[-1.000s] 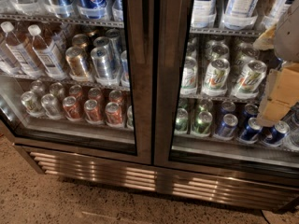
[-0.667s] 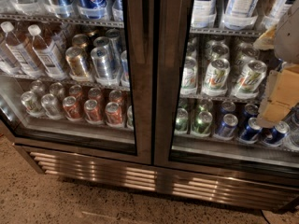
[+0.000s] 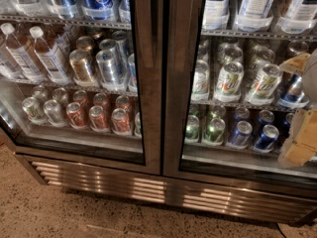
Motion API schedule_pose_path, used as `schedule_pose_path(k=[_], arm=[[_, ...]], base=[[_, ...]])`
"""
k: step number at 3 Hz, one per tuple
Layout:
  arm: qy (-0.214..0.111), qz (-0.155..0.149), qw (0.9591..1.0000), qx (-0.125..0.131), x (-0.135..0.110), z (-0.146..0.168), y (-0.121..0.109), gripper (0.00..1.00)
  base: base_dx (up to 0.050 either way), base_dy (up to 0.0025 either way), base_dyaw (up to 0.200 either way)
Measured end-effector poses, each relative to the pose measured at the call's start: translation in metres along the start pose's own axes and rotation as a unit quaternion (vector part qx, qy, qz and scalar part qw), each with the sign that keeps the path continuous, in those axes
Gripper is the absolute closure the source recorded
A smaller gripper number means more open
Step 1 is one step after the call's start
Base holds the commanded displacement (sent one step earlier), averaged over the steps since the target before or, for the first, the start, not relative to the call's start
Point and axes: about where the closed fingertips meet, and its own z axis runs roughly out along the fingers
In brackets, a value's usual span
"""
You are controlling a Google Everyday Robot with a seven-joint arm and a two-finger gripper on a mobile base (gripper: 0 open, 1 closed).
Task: Open right fridge door
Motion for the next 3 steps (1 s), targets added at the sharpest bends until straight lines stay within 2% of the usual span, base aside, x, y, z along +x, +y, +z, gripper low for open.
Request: schedule_pose_path(k=[1,2,3], arm=[[-0.003,-0.03,0.9993,-0.022,-0.029,0.009,0.005,0.0],[-0.005,-0.069,0.9972,-0.028,-0.064,0.013,0.021,0.0],[-0.003,-0.097,0.9949,-0.027,-0.089,0.014,0.035,0.0]], base=[[0.0,0.0,0.0],[0.0,0.0,0.0],[0.0,0.0,0.0]])
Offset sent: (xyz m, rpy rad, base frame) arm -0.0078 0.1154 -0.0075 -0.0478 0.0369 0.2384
